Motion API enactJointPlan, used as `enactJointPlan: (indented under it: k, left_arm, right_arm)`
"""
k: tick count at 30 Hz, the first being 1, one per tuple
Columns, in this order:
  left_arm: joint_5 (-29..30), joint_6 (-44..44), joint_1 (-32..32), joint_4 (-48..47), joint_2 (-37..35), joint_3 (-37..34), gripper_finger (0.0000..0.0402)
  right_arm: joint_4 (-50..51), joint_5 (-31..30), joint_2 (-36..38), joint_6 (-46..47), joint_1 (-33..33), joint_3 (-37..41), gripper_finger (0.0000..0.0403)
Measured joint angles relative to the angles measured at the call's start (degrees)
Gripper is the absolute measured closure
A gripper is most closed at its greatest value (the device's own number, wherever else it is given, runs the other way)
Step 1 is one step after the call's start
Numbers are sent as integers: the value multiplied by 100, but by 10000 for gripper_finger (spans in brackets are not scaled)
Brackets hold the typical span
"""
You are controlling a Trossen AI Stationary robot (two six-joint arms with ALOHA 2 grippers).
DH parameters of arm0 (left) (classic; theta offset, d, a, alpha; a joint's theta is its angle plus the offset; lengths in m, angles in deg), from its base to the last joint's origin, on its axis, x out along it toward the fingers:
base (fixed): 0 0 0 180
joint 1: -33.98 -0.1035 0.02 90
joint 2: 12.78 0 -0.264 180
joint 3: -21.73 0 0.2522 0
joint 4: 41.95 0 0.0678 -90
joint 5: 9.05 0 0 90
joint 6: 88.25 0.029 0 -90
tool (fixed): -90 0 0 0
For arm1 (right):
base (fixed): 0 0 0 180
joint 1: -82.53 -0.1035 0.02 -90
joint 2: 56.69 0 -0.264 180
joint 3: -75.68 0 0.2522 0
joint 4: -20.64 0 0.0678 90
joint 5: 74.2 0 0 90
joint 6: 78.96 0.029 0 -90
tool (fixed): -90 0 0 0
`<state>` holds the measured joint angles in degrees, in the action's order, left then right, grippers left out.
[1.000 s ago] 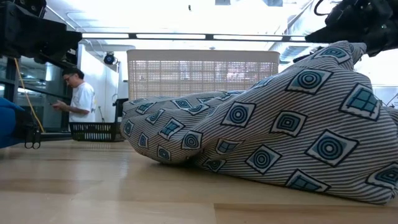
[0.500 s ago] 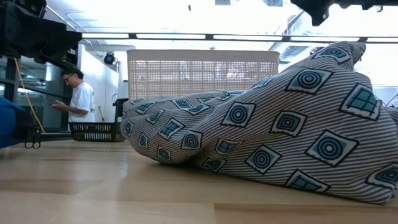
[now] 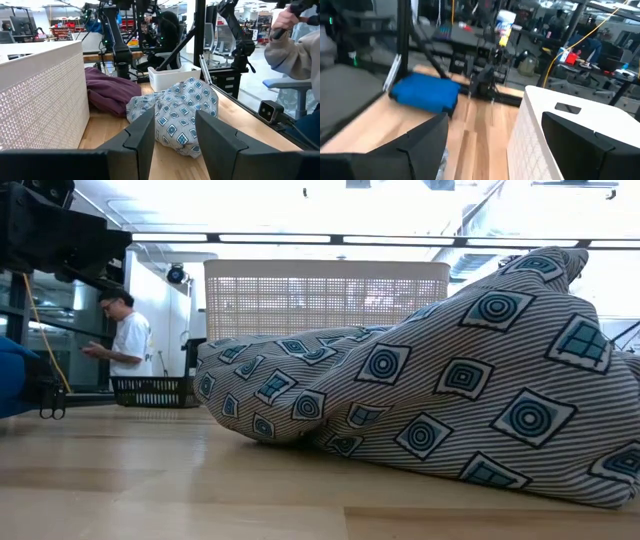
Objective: Pick & place medical supplies in basket/bin
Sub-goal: Put the light blue patient gown into the large white bin
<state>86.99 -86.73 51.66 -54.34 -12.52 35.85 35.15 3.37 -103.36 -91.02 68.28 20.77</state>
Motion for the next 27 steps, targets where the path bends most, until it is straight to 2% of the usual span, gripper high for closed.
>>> enactJointPlan:
  k: [8, 16, 21, 27]
  left_arm:
    - [-1, 0, 1, 0, 0, 0, 267]
    - [0, 2, 0, 0, 0, 0, 267]
    - [0, 2, 2, 0, 0, 0, 267]
    - [0, 0, 2, 2, 0, 0, 267]
  right_arm:
    - [28, -1058, -790, -897, -1083, -61, 94]
    - [-784, -2240, -1571, -1463, -2123, -61, 94]
    - [-1420, -2577, -1950, -1804, -2584, -75, 94]
    - [-1142, -2812, -2301, -1791, -2937, -721, 94]
